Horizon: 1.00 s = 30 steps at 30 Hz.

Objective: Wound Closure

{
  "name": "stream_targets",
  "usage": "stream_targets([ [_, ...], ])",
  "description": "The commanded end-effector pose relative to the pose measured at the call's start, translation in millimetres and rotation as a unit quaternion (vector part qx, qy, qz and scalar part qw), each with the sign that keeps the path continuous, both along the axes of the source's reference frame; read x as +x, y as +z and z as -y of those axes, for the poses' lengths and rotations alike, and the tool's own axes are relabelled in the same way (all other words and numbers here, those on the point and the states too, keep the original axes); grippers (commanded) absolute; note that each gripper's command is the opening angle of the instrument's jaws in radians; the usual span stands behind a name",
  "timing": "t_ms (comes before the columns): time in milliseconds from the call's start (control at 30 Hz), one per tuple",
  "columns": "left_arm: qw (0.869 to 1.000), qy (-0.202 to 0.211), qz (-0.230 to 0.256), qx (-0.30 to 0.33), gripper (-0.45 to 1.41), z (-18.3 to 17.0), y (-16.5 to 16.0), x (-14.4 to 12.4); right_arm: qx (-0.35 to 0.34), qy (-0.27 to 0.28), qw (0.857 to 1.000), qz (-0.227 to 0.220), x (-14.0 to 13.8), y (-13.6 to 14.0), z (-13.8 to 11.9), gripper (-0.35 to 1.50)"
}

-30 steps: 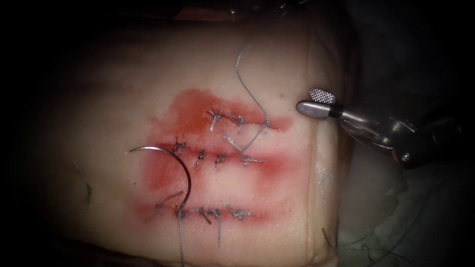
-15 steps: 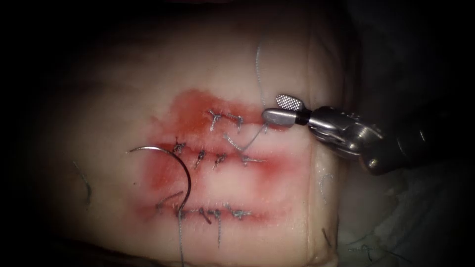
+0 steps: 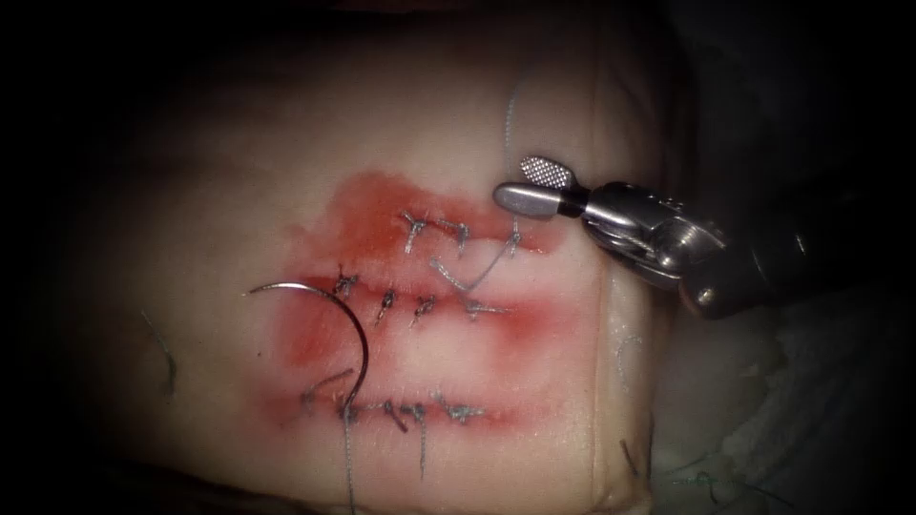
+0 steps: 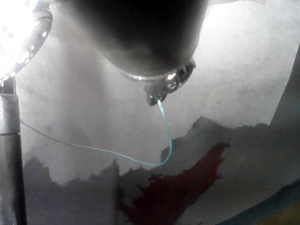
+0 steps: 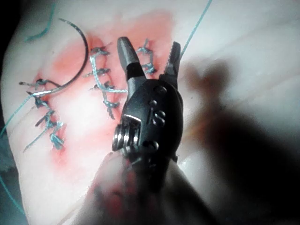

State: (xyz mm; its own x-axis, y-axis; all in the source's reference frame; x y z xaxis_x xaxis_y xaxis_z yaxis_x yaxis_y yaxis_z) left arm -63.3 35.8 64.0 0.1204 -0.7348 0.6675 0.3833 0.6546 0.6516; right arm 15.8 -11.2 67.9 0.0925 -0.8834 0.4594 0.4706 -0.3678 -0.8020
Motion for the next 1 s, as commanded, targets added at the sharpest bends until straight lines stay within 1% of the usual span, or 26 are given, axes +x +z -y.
stream_targets([
  [33,1.0,-0.002,0.003,-0.001,-0.45,-1.1,-0.3,-0.7,-0.002,0.001,1.0,-0.001,0.8,0.8,0.1,1.23],
  [133,1.0,-0.004,0.006,0.004,-0.45,-1.3,-0.9,-0.6,-0.004,0.001,1.0,-0.001,0.9,1.4,0.0,1.23],
  [267,1.0,-0.007,0.017,0.003,-0.45,-2.0,-2.8,-0.7,-0.005,-0.001,1.0,0.004,1.0,2.4,0.2,1.23],
  [500,1.0,-0.003,0.021,-0.007,-0.45,-2.2,-4.6,-0.8,-0.007,0.005,1.0,0.008,0.7,2.7,-0.3,1.26],
  [633,1.0,-0.002,0.021,-0.009,-0.45,-2.1,-4.9,-0.9,-0.005,0.004,1.0,0.012,0.2,2.6,-0.2,1.26],
  [833,1.0,-0.003,0.02,-0.01,-0.45,-1.9,-5.0,-1.2,-0.006,0.008,1.0,0.016,1.2,3.3,-0.5,1.26],
  [1000,1.0,-0.003,0.02,-0.01,-0.45,-1.8,-4.9,-1.2,-0.01,0.006,1.0,0.017,2.9,4.4,-0.1,1.26],
])
